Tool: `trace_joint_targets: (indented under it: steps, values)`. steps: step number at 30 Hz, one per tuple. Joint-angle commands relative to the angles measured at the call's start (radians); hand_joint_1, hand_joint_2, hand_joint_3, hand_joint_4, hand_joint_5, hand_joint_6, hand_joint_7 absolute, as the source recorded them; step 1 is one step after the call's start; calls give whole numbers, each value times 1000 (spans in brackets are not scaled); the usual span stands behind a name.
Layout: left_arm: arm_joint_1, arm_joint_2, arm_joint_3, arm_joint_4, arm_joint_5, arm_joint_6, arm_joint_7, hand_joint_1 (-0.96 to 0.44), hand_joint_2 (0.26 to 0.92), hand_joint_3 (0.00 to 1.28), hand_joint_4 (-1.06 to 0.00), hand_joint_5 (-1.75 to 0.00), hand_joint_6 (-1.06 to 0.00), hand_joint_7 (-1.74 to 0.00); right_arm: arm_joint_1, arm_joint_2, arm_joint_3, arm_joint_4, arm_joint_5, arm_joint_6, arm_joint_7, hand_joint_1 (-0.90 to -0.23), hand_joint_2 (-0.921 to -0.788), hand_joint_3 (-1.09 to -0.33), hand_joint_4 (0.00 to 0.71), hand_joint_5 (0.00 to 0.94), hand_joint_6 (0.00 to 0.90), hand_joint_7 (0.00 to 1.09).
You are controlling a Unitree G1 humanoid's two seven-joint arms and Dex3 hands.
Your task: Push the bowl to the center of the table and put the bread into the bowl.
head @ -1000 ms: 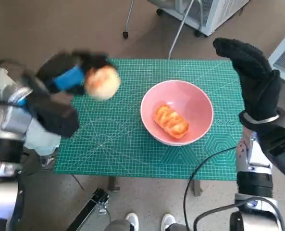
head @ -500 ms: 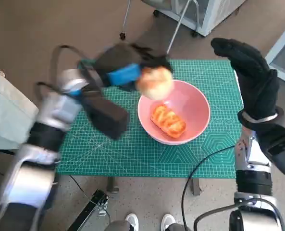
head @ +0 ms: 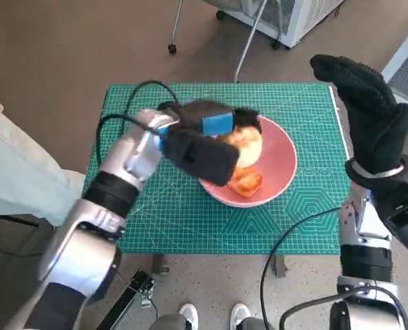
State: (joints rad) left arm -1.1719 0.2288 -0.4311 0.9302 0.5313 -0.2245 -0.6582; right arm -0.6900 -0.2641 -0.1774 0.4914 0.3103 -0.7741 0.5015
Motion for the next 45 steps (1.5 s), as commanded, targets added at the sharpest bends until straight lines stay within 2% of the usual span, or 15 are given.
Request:
trace_joint_targets:
  steps: [1, 8, 15, 25, 31, 35, 39, 45]
  values:
    - [1, 6, 7, -52, -22, 8, -8, -27, 857, 99, -93, -49, -66, -544, 30, -4, -6, -19, -5, 27, -13, -671, -921, -738, 211, 28, -1, 593]
    - [16, 18, 5, -71, -16, -4, 17, -34, 861, 84, -132, -39, -117, -542, 29, -1, -7, -25, -10, 38, -21, -675, -921, -734, 210, 29, -1, 588]
    - [33, 47, 31, -87, -51, -50, 37, -57, 873, 66, -262, -62, -262, -563, 18, 5, -3, -12, -10, 40, -19, -672, -921, -731, 210, 30, -1, 587]
    - [82, 89, 109, -107, -139, -150, 92, -88, 882, 54, -413, -105, -349, -604, -8, 15, 2, 23, -24, 16, -24, -656, -921, -728, 216, 34, -1, 591]
    - [134, 111, 190, -115, -222, -226, 141, -131, 888, 49, -488, -128, -384, -634, -21, 21, 7, 43, -27, -4, -23, -655, -921, -729, 217, 36, -1, 591]
    - [197, 110, 288, -133, -342, -301, 165, -161, 895, 37, -520, -119, -407, -613, -29, 25, 9, 49, -26, -15, -22, -655, -921, -729, 218, 37, -1, 590]
    - [290, 56, 397, -181, -491, -366, 214, -209, 904, 19, -553, -95, -414, -539, -32, 37, 10, 48, -24, -22, -26, -658, -921, -729, 218, 37, -1, 584]
    - [451, -45, 479, -343, -606, -409, 333, -272, 919, 40, -494, -44, -354, -466, -32, 58, 13, 43, -29, -27, -37, -651, -921, -734, 219, 38, -1, 578]
